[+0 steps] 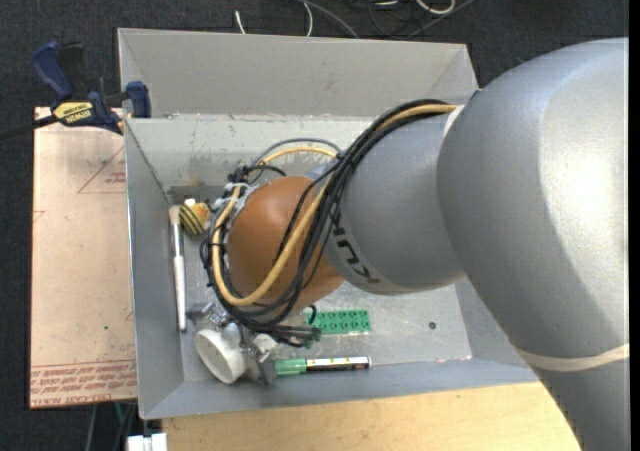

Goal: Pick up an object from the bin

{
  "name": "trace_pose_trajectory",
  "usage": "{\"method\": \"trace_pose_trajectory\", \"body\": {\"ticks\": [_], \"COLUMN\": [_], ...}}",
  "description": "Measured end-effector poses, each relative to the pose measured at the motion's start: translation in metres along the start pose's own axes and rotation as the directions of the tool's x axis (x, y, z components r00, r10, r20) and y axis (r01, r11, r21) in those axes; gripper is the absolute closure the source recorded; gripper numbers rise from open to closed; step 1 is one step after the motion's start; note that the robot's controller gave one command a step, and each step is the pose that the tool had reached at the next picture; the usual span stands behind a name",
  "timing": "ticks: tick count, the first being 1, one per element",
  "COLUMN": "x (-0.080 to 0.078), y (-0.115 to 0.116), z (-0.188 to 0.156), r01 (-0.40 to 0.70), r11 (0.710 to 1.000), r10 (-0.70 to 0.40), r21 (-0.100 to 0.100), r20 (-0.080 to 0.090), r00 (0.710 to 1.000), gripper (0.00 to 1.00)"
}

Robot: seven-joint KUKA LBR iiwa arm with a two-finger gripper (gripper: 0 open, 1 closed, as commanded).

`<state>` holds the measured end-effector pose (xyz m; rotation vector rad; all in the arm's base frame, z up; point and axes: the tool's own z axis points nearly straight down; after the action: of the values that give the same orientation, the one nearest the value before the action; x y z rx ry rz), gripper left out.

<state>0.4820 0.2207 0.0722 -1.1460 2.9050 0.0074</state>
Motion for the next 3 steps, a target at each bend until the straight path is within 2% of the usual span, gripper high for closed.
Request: {"method": "trace_pose_trajectory", "body": {"ticks": [2,3], "x": [0.000,0.003], "y": [0.000,0.002], "z": [-0.004,-0.031], "r01": [-0.002,-0.002], "r11": [1.000,1.000], "r10": [0.002,0.002], "r21": [-0.001,-0.006], "r20": [-0.002,-0.013], "r00": [1.000,1.000], "gripper": [1.00,1.00]}}
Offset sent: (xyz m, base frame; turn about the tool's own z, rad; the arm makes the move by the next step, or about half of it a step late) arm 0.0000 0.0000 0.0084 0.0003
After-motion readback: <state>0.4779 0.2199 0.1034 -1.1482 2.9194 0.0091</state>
